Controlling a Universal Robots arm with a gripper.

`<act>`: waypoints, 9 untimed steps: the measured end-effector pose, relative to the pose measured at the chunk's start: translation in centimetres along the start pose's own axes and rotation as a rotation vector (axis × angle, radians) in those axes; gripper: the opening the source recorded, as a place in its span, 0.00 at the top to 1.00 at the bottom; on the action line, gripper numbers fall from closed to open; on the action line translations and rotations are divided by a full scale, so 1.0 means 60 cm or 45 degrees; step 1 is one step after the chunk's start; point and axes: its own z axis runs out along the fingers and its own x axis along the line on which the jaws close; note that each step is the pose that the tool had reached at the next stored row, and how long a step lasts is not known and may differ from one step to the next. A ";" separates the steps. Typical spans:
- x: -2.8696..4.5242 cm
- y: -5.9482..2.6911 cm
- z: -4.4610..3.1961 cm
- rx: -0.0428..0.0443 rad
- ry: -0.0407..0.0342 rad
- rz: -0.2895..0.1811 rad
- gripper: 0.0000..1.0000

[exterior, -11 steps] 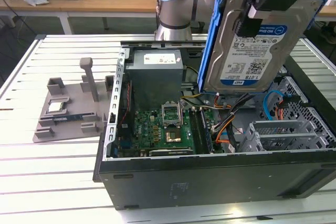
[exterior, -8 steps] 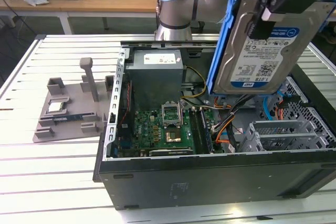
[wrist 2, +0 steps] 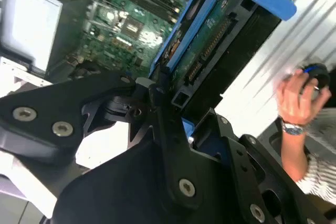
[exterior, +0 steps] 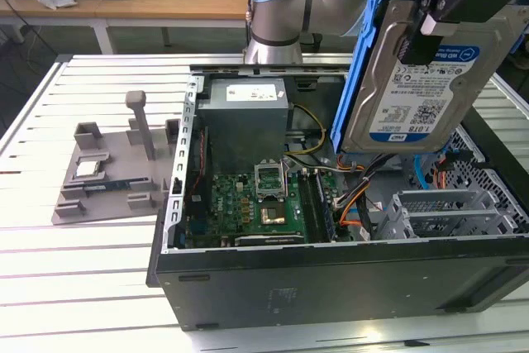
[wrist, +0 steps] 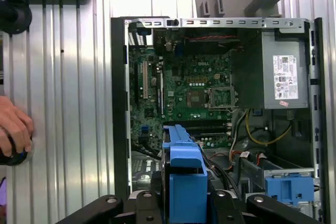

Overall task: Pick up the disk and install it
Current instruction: 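Pick up the disk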

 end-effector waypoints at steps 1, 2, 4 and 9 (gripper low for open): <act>0.000 -0.001 0.000 0.000 0.0128 0.000 0.63; 0.000 -0.002 0.001 0.000 0.0135 0.000 0.63; 0.000 -0.007 0.002 0.000 0.0146 0.000 0.63; -0.001 -0.026 0.009 -0.004 0.0151 -0.003 0.63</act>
